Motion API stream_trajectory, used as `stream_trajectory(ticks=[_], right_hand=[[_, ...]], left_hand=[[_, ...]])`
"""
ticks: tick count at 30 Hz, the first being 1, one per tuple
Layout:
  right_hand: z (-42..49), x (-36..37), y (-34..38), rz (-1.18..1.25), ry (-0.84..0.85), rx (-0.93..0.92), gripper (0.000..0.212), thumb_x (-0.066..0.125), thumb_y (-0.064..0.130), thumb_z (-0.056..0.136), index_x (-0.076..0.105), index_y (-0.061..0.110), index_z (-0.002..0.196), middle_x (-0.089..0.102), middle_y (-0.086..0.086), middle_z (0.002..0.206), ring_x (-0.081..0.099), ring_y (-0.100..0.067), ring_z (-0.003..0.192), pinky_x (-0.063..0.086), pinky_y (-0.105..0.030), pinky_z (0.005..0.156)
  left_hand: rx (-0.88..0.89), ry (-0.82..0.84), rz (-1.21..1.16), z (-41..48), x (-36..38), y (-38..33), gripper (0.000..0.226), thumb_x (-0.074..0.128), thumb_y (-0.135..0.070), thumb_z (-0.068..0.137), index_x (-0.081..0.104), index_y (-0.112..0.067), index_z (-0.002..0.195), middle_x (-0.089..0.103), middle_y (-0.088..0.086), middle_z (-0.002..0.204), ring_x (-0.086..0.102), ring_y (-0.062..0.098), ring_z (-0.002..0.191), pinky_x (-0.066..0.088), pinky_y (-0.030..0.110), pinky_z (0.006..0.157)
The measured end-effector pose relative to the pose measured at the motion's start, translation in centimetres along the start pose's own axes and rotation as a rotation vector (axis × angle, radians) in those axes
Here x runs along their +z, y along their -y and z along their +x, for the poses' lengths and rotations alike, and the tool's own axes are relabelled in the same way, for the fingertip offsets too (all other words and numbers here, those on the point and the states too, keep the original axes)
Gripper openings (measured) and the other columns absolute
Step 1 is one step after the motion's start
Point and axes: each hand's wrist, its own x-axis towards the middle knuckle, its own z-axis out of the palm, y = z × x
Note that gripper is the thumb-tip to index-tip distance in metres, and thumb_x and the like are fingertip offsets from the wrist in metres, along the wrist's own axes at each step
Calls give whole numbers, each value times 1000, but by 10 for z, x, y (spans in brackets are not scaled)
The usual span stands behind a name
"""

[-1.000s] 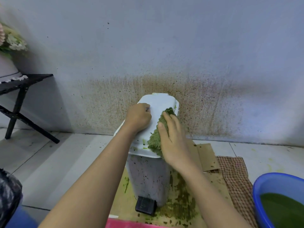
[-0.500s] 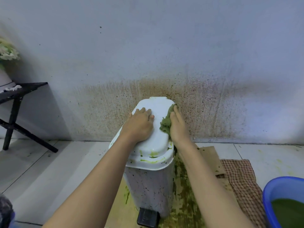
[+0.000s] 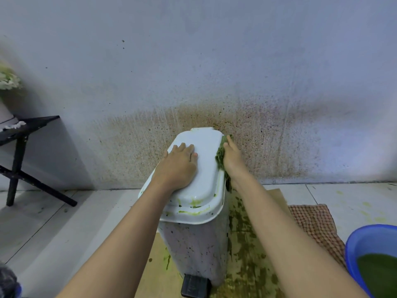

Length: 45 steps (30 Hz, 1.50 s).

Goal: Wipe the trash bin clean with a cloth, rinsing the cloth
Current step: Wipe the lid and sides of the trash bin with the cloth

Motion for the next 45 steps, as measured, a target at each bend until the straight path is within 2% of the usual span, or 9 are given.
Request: stream_trajectory(ticks=[8,13,19,23,26,29,33,39,45], right_hand=[[-59,3,-16,232,-1,-38,43,37,35,104,38,38,147,29,10,159,29,-13,145,28,-45,118],[-166,8,-30,429,-5,-117,42,37,45,101,34,56,142,26,38,150,24,14,138,25,-22,112],[-84,13,-17,424,64,-22,48,42,36,104,31,40,150,27,14,158,30,-12,144,31,-45,117],[-48,40,-13,323,125,-92,58,38,51,99,23,36,153,18,12,162,17,-10,149,20,-47,121],[-71,63,-25,269,168,-118,52,31,53,102,18,42,152,15,22,160,10,0,148,14,-42,123],[-118,80,-58,51,216,-191,47,23,63,98,8,62,143,5,39,155,-1,11,145,8,-37,124],[-159,96,-85,-213,218,-299,41,16,52,103,1,62,139,-10,41,152,-19,11,142,-8,-36,122],[-122,116,-64,-264,156,-278,53,7,48,98,2,47,151,-5,29,159,-17,7,145,-4,-41,123],[-41,135,-45,-281,128,-158,52,18,44,105,3,40,155,-2,19,163,-12,-8,150,-1,-48,122]], left_hand=[[0,-19,-31,-5,-4,-7,46,24,-30,109,37,-14,150,34,9,156,22,23,148,6,41,120],[8,-11,-44,-3,-2,-2,56,27,-46,106,30,-19,155,22,4,164,13,18,152,5,40,123],[-10,44,-12,1,-3,18,74,25,-67,97,14,-27,159,3,-1,167,0,16,154,0,42,124],[-30,60,-94,5,-17,49,79,29,-72,92,18,-29,158,9,-4,167,5,14,153,3,42,124],[-121,92,-256,3,-32,65,71,37,-61,92,27,-28,154,25,-7,160,22,14,148,16,37,120],[-272,164,-291,4,-48,74,30,34,-47,103,37,-34,129,44,-8,129,47,16,114,36,34,96],[-345,194,-264,11,-50,68,86,33,-74,91,19,-20,157,20,-3,163,30,24,144,26,40,114],[-270,97,-211,14,-38,81,88,40,-73,91,11,-26,159,20,-3,165,29,26,147,24,47,119],[-243,70,-232,20,-37,105,107,50,-94,60,28,-43,151,45,-10,151,49,20,133,38,47,111]])
